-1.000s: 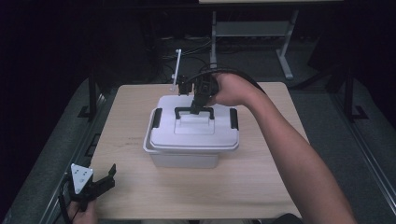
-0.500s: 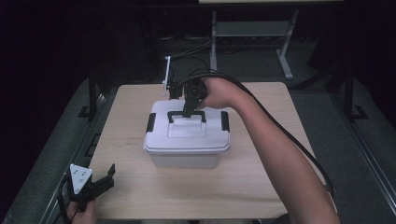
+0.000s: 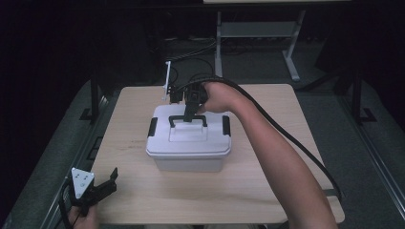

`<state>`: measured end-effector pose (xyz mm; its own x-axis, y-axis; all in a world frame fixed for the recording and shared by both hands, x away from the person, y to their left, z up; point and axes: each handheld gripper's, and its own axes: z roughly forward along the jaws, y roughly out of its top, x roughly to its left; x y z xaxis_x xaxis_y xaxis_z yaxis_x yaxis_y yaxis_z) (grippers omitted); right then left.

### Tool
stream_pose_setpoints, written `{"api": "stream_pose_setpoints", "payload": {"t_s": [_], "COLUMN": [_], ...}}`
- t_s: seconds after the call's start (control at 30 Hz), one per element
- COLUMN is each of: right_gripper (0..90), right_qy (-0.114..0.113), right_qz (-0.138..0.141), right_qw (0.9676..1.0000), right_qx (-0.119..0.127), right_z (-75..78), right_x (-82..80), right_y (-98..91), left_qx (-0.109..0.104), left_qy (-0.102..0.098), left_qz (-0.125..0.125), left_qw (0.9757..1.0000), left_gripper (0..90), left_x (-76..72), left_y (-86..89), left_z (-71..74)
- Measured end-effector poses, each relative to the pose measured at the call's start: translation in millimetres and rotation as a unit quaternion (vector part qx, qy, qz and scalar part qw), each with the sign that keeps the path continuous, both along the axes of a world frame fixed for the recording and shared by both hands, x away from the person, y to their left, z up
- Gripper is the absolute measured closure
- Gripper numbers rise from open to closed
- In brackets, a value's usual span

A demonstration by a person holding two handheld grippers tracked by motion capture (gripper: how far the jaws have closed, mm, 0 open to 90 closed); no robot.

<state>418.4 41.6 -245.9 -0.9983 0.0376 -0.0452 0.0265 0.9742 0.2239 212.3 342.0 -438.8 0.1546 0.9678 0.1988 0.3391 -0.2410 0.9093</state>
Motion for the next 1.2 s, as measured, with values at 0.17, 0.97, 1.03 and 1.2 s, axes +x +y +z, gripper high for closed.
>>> {"api": "stream_pose_setpoints", "payload": {"t_s": [0.17, 0.97, 1.03, 1.2], "right_gripper": [84.2, 84.0, 84.0, 83.7], "right_qy": [0.002, 0.008, 0.009, 0.011], "right_qz": [-0.001, -0.012, -0.01, -0.014], "right_qw": [1.0, 0.9999, 0.9999, 0.9998], "right_qx": [0.003, 0.005, 0.006, -0.002], "right_z": [-4.4, -17.4, -18.4, -23.1], "right_x": [3.1, 10.8, 11.8, 12.0], "right_y": [3.1, 5.4, 5.6, 4.2], "left_qx": [0.0, -0.002, -0.002, -0.004], "left_qy": [0.0, -0.002, -0.004, -0.003], "left_qz": [0.001, 0.003, 0.002, 0.004], "left_qw": [1.0, 1.0, 1.0, 1.0], "left_gripper": [15.0, 15.0, 15.0, 15.0], "left_x": [0.0, -0.1, -0.4, -0.6], "left_y": [0.6, 1.4, 1.3, 1.9], "left_z": [0.0, 0.0, 0.1, 0.2]}}
